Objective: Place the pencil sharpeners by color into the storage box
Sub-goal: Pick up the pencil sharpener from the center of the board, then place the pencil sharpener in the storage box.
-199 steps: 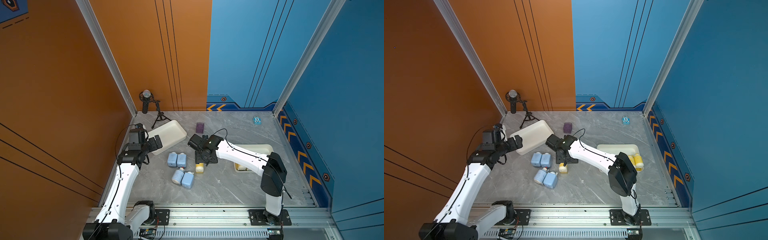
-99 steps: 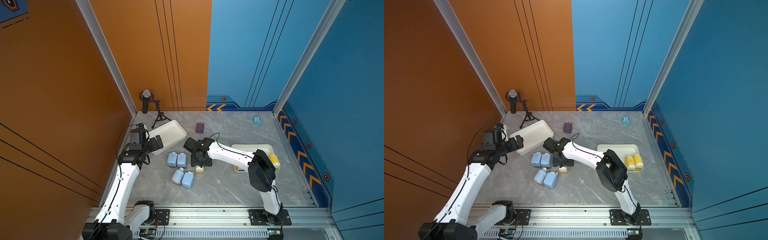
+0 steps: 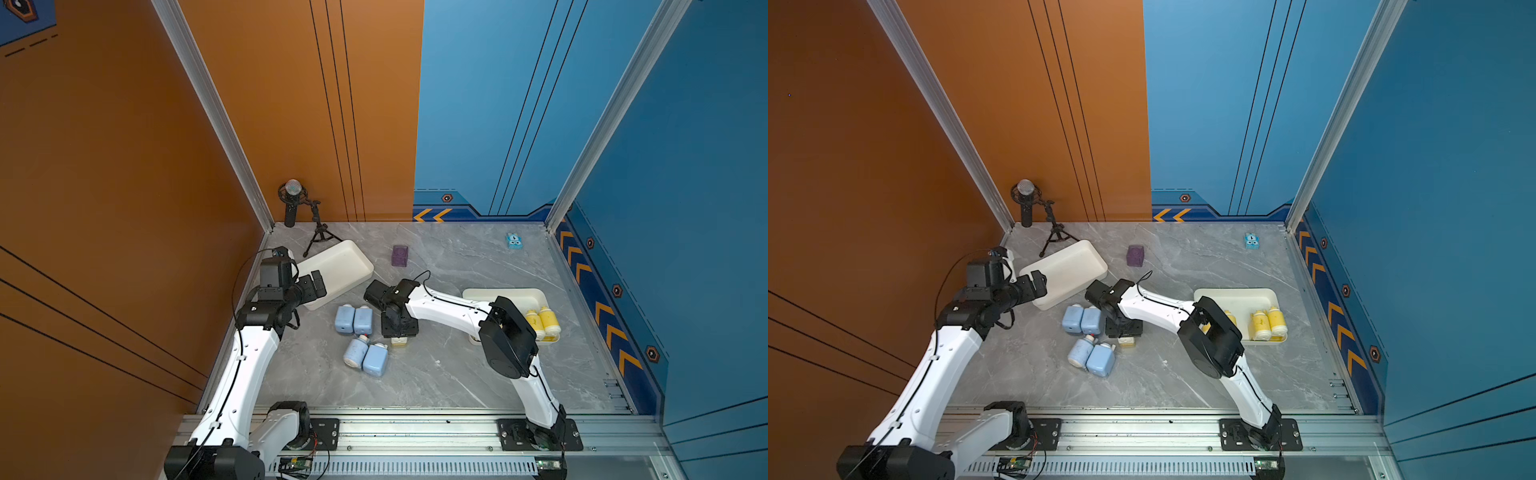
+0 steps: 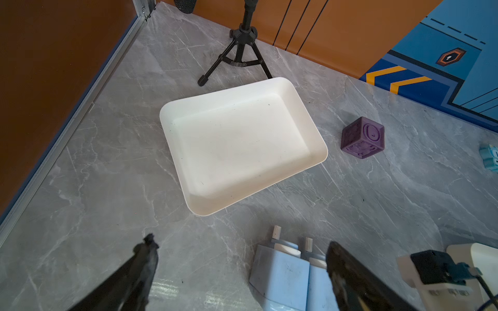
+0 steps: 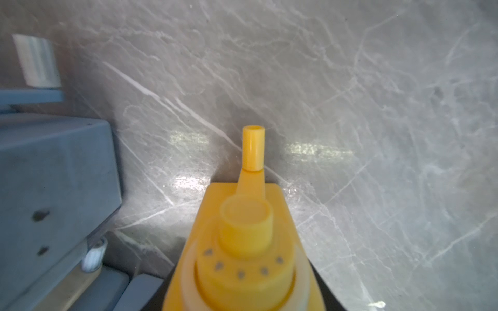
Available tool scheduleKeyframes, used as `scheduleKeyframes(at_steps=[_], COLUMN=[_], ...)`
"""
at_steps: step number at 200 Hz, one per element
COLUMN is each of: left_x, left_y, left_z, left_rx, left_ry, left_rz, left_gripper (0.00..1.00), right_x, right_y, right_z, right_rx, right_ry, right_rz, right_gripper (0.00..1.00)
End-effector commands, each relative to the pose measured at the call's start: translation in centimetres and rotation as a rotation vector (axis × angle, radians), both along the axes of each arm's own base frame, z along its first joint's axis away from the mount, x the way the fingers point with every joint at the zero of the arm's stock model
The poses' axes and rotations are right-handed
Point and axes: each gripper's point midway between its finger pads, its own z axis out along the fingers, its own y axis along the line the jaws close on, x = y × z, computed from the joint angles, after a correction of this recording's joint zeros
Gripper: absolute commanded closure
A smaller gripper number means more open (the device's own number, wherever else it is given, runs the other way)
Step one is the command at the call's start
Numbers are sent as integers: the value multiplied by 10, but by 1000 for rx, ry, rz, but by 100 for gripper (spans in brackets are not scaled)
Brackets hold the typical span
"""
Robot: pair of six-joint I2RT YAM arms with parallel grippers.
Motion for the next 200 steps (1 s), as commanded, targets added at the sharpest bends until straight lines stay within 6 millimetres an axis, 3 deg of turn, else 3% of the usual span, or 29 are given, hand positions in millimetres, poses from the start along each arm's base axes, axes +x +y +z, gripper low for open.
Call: scheduleKeyframes(at_steps=[1, 54, 57, 93, 125, 166, 200], left_x=[-4, -4, -4, -4, -5, -5, -4], left_y=[0, 0, 0, 1, 1, 0, 0], left_z=[-4, -6, -5, -4, -3, -4, -3], left_rx=[8, 9, 10, 14, 15, 14, 13], left_ry=[9, 15, 15, 10, 6, 10, 8], left_rz=[1, 2, 3, 4, 3, 1, 0], left_gripper=[2, 2, 2, 2, 2, 2, 2], right_x=[6, 10, 11, 12, 13, 10, -4], right_y=[1, -16, -17, -36, -64, -136, -223], right_z=[8, 34, 46, 80, 116, 165, 185], right_rx=[10, -3, 16, 32, 17, -67, -138], right_ry=[-15, -56, -72, -117, -164, -238, -234], right_rz=[19, 60, 62, 85, 99, 78, -27], right_gripper=[70, 74, 74, 74, 74, 74, 74])
